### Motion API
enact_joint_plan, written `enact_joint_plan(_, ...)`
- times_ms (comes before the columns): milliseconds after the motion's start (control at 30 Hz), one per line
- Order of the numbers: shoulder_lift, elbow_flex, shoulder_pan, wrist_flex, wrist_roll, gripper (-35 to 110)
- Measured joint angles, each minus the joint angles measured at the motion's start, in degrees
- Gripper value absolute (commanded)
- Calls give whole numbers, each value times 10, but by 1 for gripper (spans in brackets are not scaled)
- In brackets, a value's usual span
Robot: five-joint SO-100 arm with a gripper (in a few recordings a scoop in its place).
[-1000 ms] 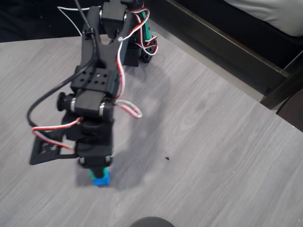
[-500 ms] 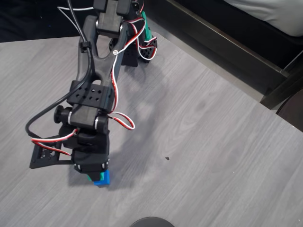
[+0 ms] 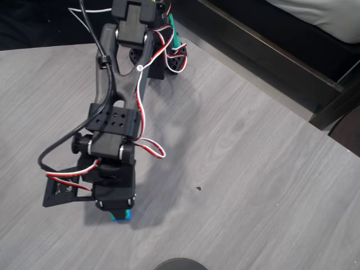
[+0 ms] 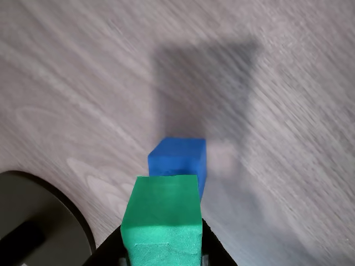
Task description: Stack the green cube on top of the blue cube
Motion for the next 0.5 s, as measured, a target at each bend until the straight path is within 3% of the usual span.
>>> enact_joint_plan(133, -4, 0, 5, -2, 0, 28)
enact_joint_plan(500, -7, -5, 4, -2, 0, 29)
